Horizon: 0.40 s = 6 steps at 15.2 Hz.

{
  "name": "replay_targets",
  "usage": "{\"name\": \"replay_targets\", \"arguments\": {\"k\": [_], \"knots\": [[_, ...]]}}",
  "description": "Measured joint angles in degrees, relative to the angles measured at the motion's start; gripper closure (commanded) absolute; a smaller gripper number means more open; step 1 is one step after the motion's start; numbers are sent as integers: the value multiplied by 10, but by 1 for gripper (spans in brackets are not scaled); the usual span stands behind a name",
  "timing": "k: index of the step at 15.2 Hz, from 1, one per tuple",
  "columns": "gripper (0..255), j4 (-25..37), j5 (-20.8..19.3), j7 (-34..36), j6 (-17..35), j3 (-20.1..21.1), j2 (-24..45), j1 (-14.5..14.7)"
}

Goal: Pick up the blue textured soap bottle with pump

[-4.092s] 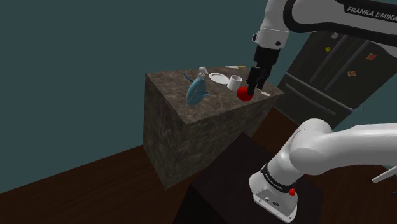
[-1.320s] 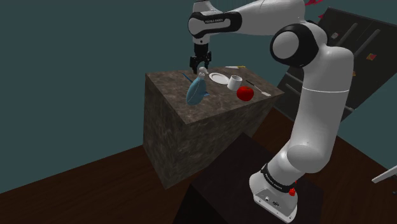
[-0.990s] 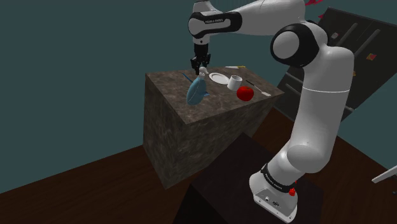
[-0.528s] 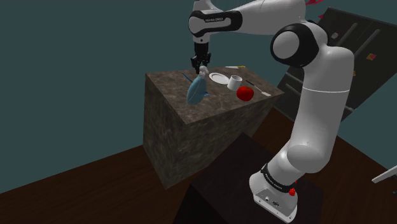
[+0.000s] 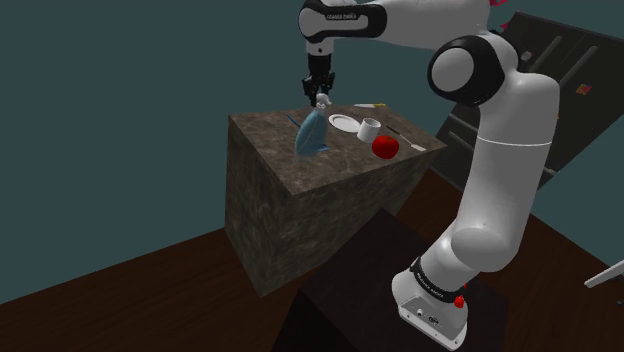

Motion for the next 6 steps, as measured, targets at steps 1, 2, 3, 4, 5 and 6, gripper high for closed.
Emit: {"name": "replay_targets", "arguments": {"k": [1, 2, 3, 4, 5, 6], "knots": [[255, 8, 0, -1, -8, 0, 0, 0], [255, 15, 0, -2, -15, 0, 0, 0], [255, 24, 0, -3, -23, 0, 1, 0], [255, 30, 0, -4, -31, 0, -1, 0], [255, 39, 0, -5, -39, 0, 0, 0], [255, 43, 0, -6, -43, -1, -1, 0]]}}
